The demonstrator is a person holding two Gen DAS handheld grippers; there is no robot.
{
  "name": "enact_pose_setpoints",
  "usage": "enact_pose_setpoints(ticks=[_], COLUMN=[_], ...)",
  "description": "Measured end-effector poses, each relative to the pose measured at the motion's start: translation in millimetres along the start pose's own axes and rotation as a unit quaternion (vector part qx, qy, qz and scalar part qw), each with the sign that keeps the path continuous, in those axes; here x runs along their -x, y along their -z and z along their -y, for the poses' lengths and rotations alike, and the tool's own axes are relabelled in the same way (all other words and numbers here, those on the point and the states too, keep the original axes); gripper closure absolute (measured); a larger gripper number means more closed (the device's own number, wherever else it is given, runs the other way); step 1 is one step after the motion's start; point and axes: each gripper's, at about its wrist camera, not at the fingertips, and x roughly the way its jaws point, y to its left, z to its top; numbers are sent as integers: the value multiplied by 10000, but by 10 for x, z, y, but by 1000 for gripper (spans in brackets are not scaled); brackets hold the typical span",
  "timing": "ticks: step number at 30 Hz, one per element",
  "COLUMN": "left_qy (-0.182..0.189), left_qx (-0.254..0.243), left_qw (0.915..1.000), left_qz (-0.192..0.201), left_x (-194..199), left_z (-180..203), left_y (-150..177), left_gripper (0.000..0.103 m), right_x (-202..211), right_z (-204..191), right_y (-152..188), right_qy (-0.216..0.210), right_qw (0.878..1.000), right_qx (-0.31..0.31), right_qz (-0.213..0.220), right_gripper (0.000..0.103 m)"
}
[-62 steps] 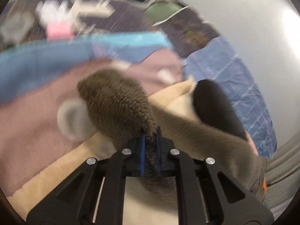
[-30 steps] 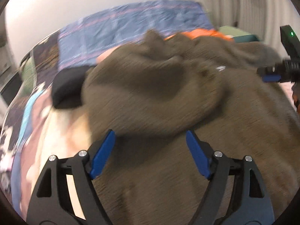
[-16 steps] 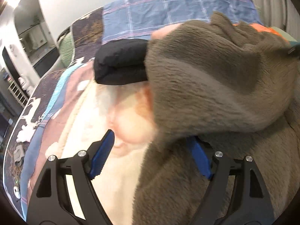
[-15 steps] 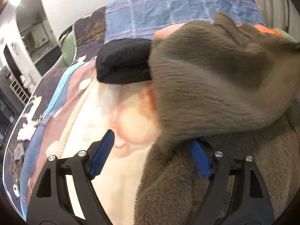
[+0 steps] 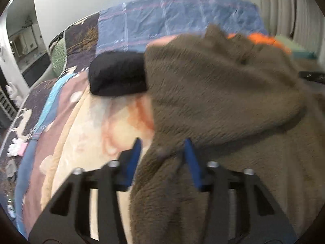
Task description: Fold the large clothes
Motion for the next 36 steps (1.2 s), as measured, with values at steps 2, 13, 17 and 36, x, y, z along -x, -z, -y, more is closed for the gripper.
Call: enact_pose_setpoints(ticks=[2,13,17,36], left_qy=[260,282,339,443], left_qx=[50,-478,-432,261], left_qw=[9994,9977,9979,9985], left_qz=[201,-399,-334,-170], left_x=[74,-957,-940,-275], left_z=[88,822,772,-118], left_y=[-107,22,36,336], left_gripper=[67,43,42,50], right_x=[167,-676,-626,243], right_z=[-140,-249,-270,424], right_y=[-17,537,616,382], right_qy=[-318,-686,-685,-1187], right_qw=[9990,9948,9954,9921], right_qx=[162,196,257,-362], right_qz=[281,-730,-621,-162], right_gripper=[49,82,81,55])
